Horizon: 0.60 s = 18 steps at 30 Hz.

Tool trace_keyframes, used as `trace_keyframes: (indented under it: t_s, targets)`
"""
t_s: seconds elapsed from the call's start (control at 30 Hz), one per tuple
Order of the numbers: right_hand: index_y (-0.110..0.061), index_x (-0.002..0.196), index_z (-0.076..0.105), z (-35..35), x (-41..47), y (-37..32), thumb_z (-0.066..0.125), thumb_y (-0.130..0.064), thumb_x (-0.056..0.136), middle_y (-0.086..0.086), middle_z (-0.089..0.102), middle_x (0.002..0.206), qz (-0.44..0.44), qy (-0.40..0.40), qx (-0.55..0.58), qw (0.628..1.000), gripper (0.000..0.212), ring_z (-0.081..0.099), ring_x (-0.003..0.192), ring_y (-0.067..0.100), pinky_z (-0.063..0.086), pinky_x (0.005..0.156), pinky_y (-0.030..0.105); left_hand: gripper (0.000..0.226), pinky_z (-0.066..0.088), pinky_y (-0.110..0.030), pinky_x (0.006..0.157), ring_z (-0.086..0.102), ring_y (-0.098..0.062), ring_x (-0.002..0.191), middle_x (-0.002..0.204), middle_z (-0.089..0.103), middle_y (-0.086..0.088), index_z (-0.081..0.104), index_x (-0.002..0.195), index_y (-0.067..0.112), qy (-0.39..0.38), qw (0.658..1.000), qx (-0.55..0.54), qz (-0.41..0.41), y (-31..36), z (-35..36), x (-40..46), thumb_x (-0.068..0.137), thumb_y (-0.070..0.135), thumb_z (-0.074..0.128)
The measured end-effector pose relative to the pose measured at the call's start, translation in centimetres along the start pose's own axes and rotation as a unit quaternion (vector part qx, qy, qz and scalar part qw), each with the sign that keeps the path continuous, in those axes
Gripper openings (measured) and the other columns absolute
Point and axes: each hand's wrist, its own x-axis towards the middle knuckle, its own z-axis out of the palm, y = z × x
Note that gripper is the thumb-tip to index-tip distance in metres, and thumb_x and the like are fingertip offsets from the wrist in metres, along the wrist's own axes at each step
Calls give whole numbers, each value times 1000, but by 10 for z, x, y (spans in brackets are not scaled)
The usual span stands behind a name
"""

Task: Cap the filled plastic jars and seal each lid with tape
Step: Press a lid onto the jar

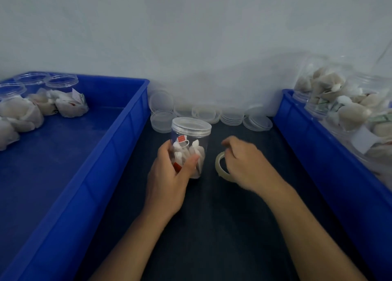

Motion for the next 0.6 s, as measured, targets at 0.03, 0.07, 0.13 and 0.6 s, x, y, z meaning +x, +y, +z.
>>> trace_keyframes:
  t_s: [0.03,0.07,0.13,0.6]
  targets:
    - [-23,132,59,6,-7,7,42,-30,106,-1,65,130,0,-10,-25,1000,31,59,113,21,50,92,40,91,47,-18,81,61,0,112,126,62,19,43,150,33,-4,1000,5,-2,1,0,0,78,88,48]
    - [-26,125,60,11,-14,13,46,-33,104,-5,63,125,-6,-16,-60,998,26,56,108,18,51,88,38,90,46,-16,79,60,2,111,125,61,21,41,150,34,-9,1000,11,-3,2,0,0,78,88,48]
    - [-31,111,60,20,-23,22,56,-41,100,-14,55,114,-30,-8,-120,992,16,49,101,10,46,80,30,82,46,-17,81,59,4,110,122,60,23,41,148,36,-11,1000,26,0,3,1,-2,82,84,53]
    - [-33,105,48,15,-50,-12,55,-45,102,-16,57,67,-126,303,30,944,15,50,62,8,36,64,18,61,42,-23,104,53,-19,128,139,58,-7,57,144,5,222,934,59,274,33,-2,-18,95,38,75]
